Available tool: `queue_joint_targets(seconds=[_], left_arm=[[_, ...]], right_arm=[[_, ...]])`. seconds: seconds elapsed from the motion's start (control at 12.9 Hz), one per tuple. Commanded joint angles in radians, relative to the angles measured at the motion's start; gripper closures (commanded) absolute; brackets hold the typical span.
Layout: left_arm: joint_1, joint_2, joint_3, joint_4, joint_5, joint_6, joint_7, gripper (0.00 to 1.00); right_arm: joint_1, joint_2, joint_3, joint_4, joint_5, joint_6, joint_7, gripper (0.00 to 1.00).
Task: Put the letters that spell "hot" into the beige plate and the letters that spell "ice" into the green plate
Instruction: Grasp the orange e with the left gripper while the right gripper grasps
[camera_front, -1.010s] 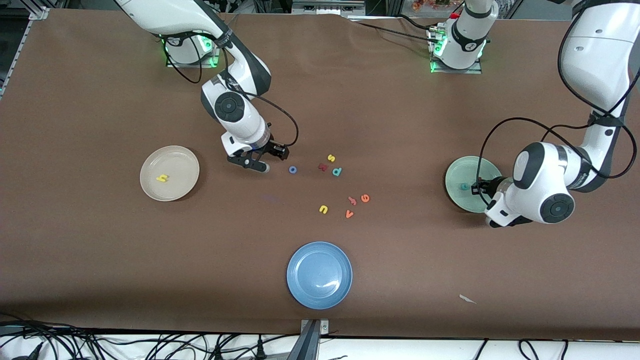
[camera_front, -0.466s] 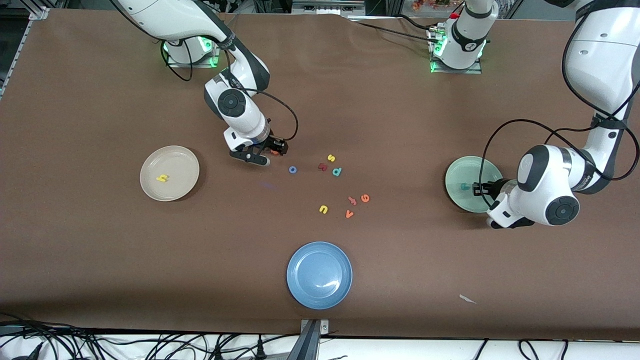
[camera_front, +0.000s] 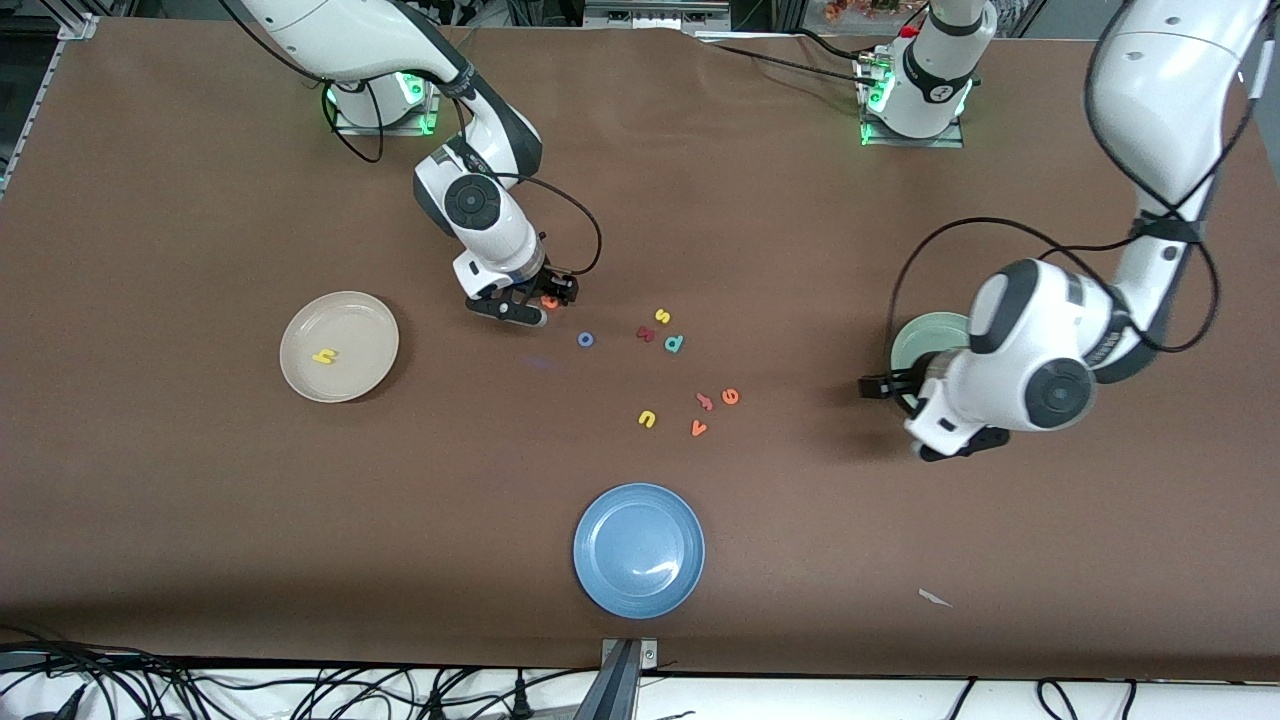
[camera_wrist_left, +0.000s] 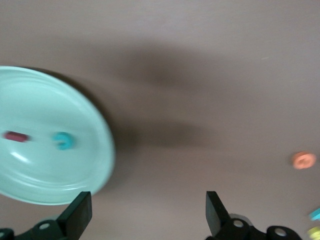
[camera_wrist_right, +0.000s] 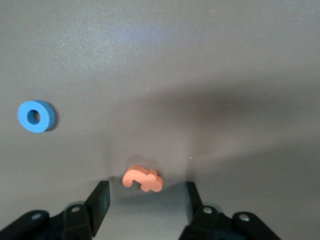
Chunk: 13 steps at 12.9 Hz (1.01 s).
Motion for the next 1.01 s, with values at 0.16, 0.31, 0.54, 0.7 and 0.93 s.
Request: queue_joint_targets(seconds=[0.16, 0.31, 0.54, 0.7, 0.93], left_arm=[[-0.147, 0.072, 0.015, 0.005, -0.023, 0.285, -0.288, 0.0], [-0.216, 0.091, 0.029, 0.005, 0.007, 0.293, -0.276, 0.0], [-0.262, 0.159, 0.033, 0.02, 0.052, 0.397, -0.287, 0.0], [-0.267, 0.175, 0.035, 0.021, 0.055, 0.401, -0.275, 0.0], [-0.304, 0.212, 0.047, 0.044, 0.136, 0.414, -0.287, 0.06]], right_arm=[[0.008, 0.003, -0.017, -0.019, -0.047, 0.026, 0.022, 0.35], [0.008, 0.005, -0.017, -0.019, -0.049, 0.026, 0.023, 0.35], [0.008, 0.006, -0.018, -0.019, -0.052, 0.027, 0.022, 0.39], [0.008, 0.006, -0.027, -0.008, -0.067, 0.029, 0.022, 0.37], [0.017, 0.025, -0.037, -0.006, -0.098, 0.053, 0.023, 0.38]])
